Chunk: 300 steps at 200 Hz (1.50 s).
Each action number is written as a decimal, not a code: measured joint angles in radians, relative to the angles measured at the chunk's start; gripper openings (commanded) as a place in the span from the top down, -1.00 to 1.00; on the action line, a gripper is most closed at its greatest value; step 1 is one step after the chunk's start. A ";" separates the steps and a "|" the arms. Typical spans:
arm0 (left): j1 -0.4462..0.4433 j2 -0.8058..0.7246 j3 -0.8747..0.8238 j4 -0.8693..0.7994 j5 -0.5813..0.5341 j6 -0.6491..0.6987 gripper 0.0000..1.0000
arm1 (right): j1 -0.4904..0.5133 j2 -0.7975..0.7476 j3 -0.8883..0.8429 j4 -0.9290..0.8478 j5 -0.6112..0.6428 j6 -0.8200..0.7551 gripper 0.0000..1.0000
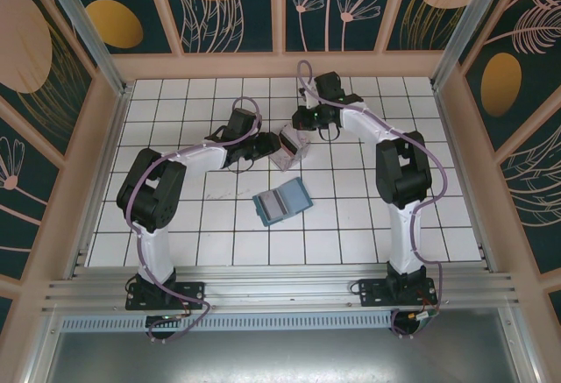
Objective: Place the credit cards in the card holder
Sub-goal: Pick up the credit card from the storage box.
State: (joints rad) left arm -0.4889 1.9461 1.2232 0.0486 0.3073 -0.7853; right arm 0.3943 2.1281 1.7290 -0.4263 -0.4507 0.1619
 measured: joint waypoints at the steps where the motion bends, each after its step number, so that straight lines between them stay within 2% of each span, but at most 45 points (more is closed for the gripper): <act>1: 0.000 0.000 0.000 0.000 0.000 0.000 0.12 | 0.000 0.000 0.000 0.000 0.000 0.000 0.99; 68: 0.000 -0.003 0.000 0.000 0.003 0.000 0.08 | -0.003 -0.062 0.050 -0.075 0.032 -0.035 0.99; 108: 0.002 -0.080 0.000 0.019 0.026 0.007 -0.05 | -0.020 -0.163 0.055 -0.100 0.026 -0.057 1.00; 130: 0.021 -0.151 -0.019 0.106 0.101 0.003 -0.15 | -0.041 -0.212 0.055 -0.108 -0.045 -0.068 1.00; 164: 0.073 -0.206 -0.050 0.261 0.273 -0.012 -0.12 | -0.064 -0.261 0.032 -0.117 -0.218 -0.086 1.00; 196: 0.082 -0.203 -0.055 0.320 0.422 -0.018 -0.09 | -0.062 -0.272 -0.026 -0.116 -0.391 -0.081 1.00; 228: 0.079 -0.203 -0.068 0.369 0.515 -0.042 0.15 | -0.061 -0.272 -0.053 -0.109 -0.505 -0.074 1.00; 274: 0.082 -0.195 -0.082 0.425 0.584 -0.080 0.86 | -0.064 -0.271 -0.053 -0.093 -0.552 -0.070 0.98; 285: 0.083 -0.195 -0.085 0.448 0.597 -0.089 0.99 | -0.067 -0.271 -0.054 -0.093 -0.553 -0.065 0.79; 300: 0.084 -0.195 -0.092 0.473 0.597 -0.093 1.00 | -0.067 -0.271 -0.061 -0.070 -0.554 -0.043 0.59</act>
State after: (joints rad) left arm -0.4053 1.7515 1.1309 0.5217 0.9047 -0.8780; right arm 0.3271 1.8568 1.6680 -0.4961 -1.0042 0.1188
